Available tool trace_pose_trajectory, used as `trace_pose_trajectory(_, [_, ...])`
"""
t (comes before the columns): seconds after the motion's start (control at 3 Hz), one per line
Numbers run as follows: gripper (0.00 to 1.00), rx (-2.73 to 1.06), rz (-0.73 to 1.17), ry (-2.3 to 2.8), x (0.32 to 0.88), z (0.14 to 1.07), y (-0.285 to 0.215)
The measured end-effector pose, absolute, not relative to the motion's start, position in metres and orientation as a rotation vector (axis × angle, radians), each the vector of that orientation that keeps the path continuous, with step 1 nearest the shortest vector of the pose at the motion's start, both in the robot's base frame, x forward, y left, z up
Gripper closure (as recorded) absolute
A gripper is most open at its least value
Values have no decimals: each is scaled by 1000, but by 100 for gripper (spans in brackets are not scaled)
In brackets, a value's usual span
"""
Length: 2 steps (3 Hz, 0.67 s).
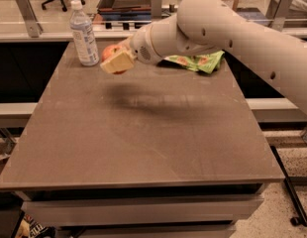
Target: Move apple near blue plastic bottle
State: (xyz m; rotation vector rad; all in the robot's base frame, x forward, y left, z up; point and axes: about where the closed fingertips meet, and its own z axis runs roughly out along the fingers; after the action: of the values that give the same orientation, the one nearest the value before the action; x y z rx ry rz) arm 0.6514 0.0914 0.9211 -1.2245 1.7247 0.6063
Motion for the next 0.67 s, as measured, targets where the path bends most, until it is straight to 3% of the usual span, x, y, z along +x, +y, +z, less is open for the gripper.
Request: trace_pose_trajectory(0.67, [100, -1088, 530, 1716, 721, 896, 108])
